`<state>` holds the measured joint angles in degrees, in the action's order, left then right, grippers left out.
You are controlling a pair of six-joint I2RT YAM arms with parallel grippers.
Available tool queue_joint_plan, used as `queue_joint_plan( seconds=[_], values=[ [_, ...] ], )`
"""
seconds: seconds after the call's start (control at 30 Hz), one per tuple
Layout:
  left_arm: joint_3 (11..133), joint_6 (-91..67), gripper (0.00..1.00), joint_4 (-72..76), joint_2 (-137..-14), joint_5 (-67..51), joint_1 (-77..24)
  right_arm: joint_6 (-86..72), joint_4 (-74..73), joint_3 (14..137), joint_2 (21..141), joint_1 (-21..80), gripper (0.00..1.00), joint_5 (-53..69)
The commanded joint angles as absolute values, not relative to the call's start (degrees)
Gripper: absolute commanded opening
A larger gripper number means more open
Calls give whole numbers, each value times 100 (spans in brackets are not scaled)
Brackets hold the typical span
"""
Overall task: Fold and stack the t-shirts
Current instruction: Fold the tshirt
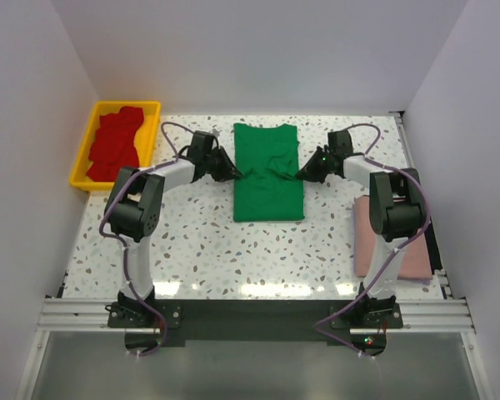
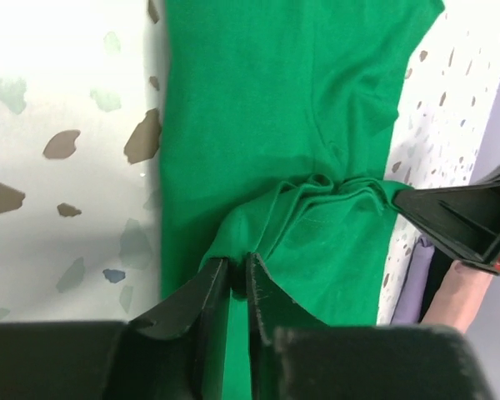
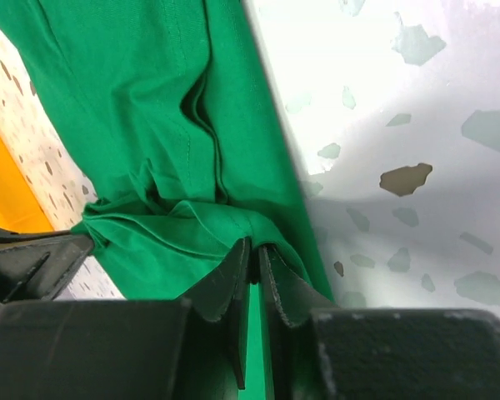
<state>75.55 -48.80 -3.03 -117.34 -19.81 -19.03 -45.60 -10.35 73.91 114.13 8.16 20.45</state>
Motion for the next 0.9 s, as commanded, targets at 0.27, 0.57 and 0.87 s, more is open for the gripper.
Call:
queue_joint_plan(
  seconds=[0.27, 0.57, 0.87],
  values=[
    [7498, -4518, 47, 282, -11040, -2172, -1626, -4053, -1212, 8103, 11067, 650, 55, 2216],
    [7303, -4324, 30, -229, -10626, -1617, -2222, -3332, -1766, 7769, 10512, 1597, 52, 873],
    [8365, -4290, 12, -316, -11846, -1837, -2619, -2980, -2162, 8725, 11450, 2057, 47, 580]
  ],
)
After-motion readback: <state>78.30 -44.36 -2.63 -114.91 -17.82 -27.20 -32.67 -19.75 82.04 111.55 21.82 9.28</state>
